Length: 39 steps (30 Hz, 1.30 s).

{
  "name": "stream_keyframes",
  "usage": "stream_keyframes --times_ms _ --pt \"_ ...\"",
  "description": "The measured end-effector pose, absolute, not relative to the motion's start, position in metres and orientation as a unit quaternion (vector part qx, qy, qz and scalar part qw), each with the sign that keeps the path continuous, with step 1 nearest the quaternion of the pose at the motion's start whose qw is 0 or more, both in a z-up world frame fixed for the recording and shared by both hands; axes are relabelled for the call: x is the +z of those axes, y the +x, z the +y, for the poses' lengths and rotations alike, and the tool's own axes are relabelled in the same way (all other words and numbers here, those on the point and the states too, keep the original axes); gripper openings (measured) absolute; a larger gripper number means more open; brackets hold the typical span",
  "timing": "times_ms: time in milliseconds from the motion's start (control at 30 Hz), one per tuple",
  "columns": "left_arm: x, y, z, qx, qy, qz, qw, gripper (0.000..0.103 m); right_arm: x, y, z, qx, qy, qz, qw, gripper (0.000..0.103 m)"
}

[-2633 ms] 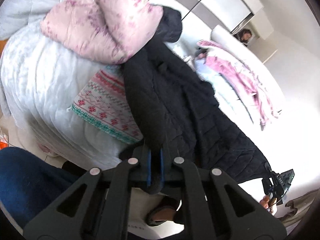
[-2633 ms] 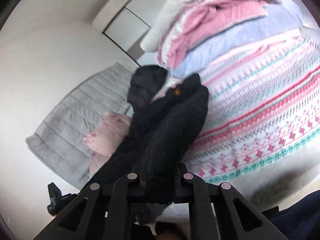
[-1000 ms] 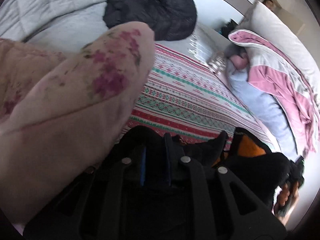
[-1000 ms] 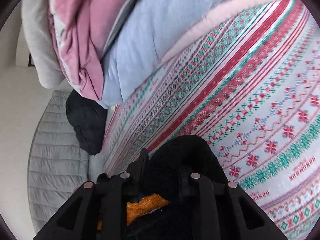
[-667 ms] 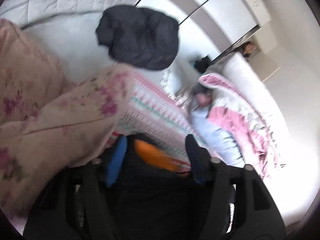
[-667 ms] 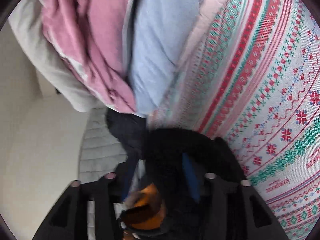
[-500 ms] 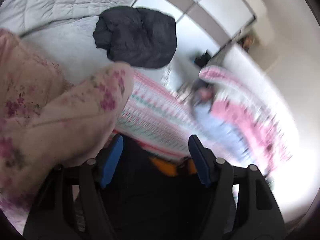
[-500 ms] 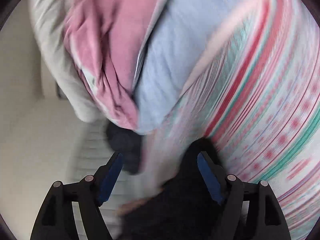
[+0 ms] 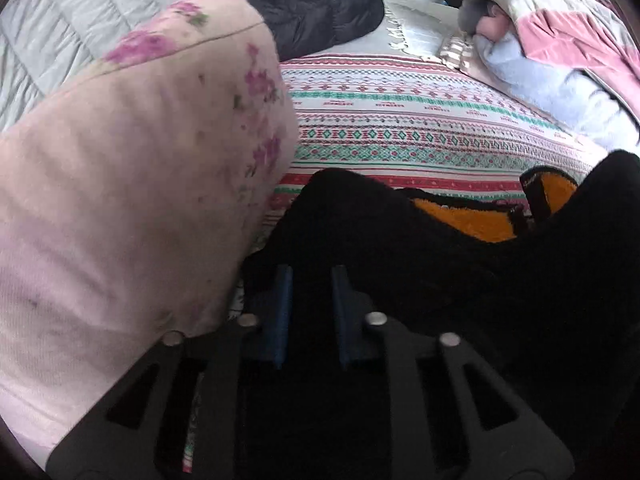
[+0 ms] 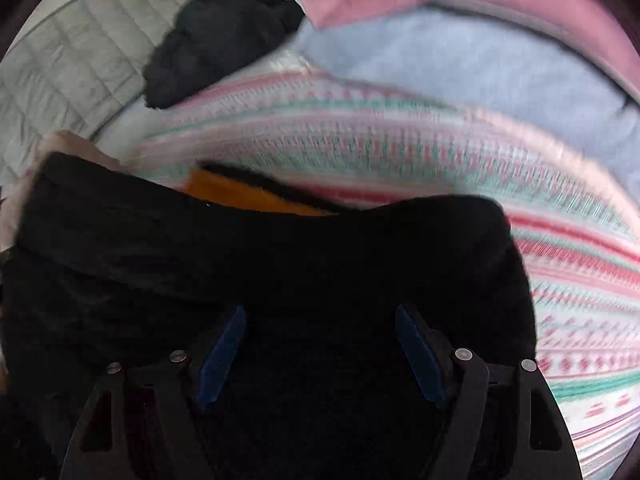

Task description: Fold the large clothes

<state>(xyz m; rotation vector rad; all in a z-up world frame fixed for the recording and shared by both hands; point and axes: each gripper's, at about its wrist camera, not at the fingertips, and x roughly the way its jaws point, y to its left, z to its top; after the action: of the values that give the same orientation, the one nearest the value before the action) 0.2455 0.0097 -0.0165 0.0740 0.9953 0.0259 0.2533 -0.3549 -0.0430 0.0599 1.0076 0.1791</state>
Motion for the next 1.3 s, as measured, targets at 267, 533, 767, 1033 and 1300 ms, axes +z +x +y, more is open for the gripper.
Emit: stream_keyframes --times_ms 267,533,767,1033,1300 --pt "0.027 0.23 0.061 0.05 -0.05 0.405 0.912 0.005 -0.027 0.241 -0.37 0.047 0.041 0.454 0.889 0.008" --pt "0.031 0.233 0.106 0.133 -0.064 0.366 0.919 0.0 -0.018 0.242 -0.402 -0.008 0.06 0.432 0.9 0.006" --pt "0.032 0.234 0.077 -0.002 -0.055 0.399 0.915 0.034 -0.005 0.23 -0.448 -0.029 0.101 0.432 0.896 0.078" --pt "-0.017 0.263 0.033 0.026 0.057 0.467 0.882 0.025 -0.044 0.254 -0.437 -0.002 0.115 0.469 0.876 0.051" --pt "0.032 0.26 0.095 0.064 -0.129 0.41 0.901 0.011 0.033 0.229 -0.443 -0.05 0.116 0.341 0.932 0.011"
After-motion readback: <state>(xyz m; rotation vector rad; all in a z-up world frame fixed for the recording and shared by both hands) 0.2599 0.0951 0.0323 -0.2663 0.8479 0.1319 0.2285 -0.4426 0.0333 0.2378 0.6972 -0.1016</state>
